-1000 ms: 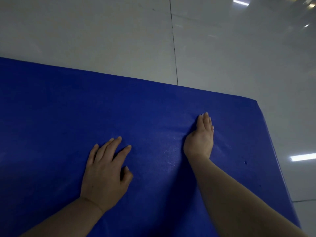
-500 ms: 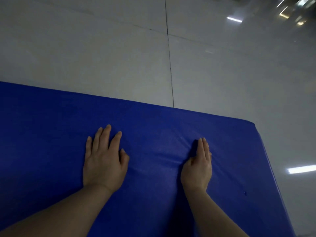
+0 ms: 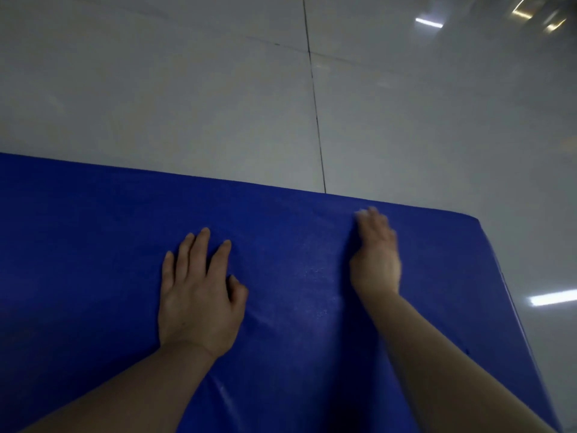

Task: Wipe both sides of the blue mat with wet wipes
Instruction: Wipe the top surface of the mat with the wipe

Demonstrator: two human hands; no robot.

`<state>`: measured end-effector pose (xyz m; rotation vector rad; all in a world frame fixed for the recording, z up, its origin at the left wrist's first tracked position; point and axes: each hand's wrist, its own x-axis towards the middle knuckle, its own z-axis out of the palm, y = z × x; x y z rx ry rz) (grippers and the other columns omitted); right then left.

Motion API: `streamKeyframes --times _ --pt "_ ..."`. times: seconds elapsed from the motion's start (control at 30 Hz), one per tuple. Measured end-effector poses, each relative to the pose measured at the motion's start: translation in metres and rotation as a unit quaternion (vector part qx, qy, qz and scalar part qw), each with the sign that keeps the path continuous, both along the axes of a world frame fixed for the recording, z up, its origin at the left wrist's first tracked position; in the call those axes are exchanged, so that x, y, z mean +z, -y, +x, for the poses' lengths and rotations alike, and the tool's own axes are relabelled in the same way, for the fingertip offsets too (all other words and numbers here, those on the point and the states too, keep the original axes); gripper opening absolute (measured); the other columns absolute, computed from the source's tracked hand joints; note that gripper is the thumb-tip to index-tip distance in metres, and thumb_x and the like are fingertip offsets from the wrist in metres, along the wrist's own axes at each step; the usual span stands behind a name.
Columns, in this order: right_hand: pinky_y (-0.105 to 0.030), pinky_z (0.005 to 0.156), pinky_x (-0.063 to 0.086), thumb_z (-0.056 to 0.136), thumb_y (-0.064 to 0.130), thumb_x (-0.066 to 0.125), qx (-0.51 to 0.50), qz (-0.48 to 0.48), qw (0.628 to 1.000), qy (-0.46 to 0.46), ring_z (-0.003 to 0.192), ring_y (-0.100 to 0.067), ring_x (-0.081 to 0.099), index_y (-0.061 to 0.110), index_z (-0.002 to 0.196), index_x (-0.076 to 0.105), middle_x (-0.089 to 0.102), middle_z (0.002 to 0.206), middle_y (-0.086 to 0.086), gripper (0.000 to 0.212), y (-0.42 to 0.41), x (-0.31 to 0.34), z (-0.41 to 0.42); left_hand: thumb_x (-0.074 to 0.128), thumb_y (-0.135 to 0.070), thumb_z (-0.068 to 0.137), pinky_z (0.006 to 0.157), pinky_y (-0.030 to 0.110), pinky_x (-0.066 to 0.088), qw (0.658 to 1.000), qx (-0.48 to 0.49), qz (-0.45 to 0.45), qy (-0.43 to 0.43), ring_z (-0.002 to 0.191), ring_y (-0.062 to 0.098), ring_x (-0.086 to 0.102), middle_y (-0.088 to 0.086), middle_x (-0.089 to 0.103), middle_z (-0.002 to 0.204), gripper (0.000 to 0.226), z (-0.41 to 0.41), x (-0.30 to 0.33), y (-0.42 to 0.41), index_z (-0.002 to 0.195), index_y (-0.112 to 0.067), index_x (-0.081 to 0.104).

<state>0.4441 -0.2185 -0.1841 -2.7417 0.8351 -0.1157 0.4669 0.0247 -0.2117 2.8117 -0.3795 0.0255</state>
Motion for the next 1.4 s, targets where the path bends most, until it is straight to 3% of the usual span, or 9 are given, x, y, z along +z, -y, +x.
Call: streamKeyframes --times 0.1,0.23,0.3,0.5,0.73,0.87,0.97,1.2,1.4 --pt "-0.031 0.119 0.002 0.083 -0.016 0.036 -0.09 0.01 0.996 -0.014 0.146 -0.02 0.005 0.011 0.149 0.023 0.011 0.159 -0.002 0.073 0.0 0.003 0.006 0.03 -0.034 0.086 0.115 0.046 0.013 1.0 -0.005 -0.001 0.004 0.137 0.03 0.03 0.016 0.041 0.147 0.057 0.001 -0.001 0.001 0.132 -0.011 0.054" --pt "-0.029 0.117 0.0 0.08 -0.02 0.042 0.239 0.071 0.968 0.024 0.145 -0.024 0.012 0.005 0.147 0.027 0.018 0.156 -0.01 0.073 -0.092 -0.007 0.037 0.031 -0.034 0.085 0.114 0.046 0.015 1.0 -0.003 0.006 0.008 0.137 0.031 0.031 0.016 0.042 0.146 0.057 0.001 0.002 0.001 0.131 -0.011 0.056" --pt "-0.03 0.115 -0.001 0.075 -0.022 0.045 0.302 0.049 0.952 0.031 0.145 -0.025 0.015 0.005 0.146 0.03 0.022 0.155 -0.009 0.077 -0.083 -0.006 0.044 0.032 -0.034 0.084 0.114 0.046 0.014 1.0 -0.003 0.008 0.007 0.136 0.031 0.032 0.016 0.043 0.145 0.057 0.002 0.003 0.001 0.131 -0.011 0.056" --pt "-0.032 0.119 0.009 0.081 -0.02 0.036 -0.035 0.015 0.999 -0.006 0.146 -0.014 0.008 0.014 0.149 0.026 0.015 0.158 0.001 0.077 0.016 0.004 0.023 0.031 -0.033 0.085 0.114 0.047 0.014 1.0 -0.009 0.008 -0.001 0.136 0.032 0.033 0.016 0.043 0.145 0.057 0.003 0.002 0.001 0.131 -0.011 0.056" --pt "-0.021 0.116 -0.003 0.079 -0.021 0.04 0.294 0.039 0.955 -0.021 0.146 -0.016 0.007 0.013 0.15 0.019 0.01 0.158 0.0 0.081 -0.059 0.0 0.065 0.032 -0.034 0.084 0.112 0.048 0.016 0.999 -0.013 0.032 -0.005 0.136 0.033 0.033 0.017 0.043 0.145 0.058 0.005 0.004 0.001 0.131 -0.011 0.056" --pt "-0.03 0.117 0.019 0.079 -0.021 0.036 0.112 0.009 0.993 -0.042 0.145 -0.012 0.009 0.022 0.149 0.028 0.014 0.157 0.008 0.082 0.027 0.007 0.038 0.032 -0.033 0.085 0.113 0.047 0.015 1.0 -0.018 0.023 0.004 0.135 0.033 0.033 0.017 0.043 0.144 0.056 0.005 0.003 0.0 0.131 -0.01 0.056" --pt "-0.032 0.117 0.017 0.082 -0.019 0.035 -0.021 0.011 0.999 -0.034 0.145 -0.013 0.008 0.016 0.149 0.025 0.012 0.158 0.003 0.076 0.025 0.011 0.038 0.032 -0.033 0.084 0.113 0.047 0.014 1.0 -0.016 0.026 0.003 0.135 0.033 0.033 0.017 0.043 0.145 0.057 0.005 0.002 0.0 0.131 -0.011 0.056" --pt "-0.023 0.114 -0.006 0.089 -0.005 0.048 0.396 0.075 0.915 -0.009 0.146 -0.018 0.007 0.01 0.15 0.02 0.012 0.159 -0.005 0.069 -0.118 -0.002 0.075 0.034 -0.036 0.084 0.112 0.048 0.016 0.999 -0.022 0.045 0.003 0.136 0.032 0.032 0.018 0.043 0.145 0.057 0.007 0.003 0.001 0.131 -0.012 0.053" --pt "-0.023 0.117 0.001 0.071 -0.024 0.041 0.176 0.004 0.984 -0.01 0.145 -0.016 0.015 0.02 0.146 0.033 0.023 0.155 0.003 0.088 0.027 0.0 0.023 0.032 -0.034 0.084 0.113 0.049 0.016 1.0 -0.016 0.019 -0.007 0.137 0.033 0.032 0.016 0.041 0.146 0.058 0.005 0.001 0.001 0.132 -0.011 0.055"
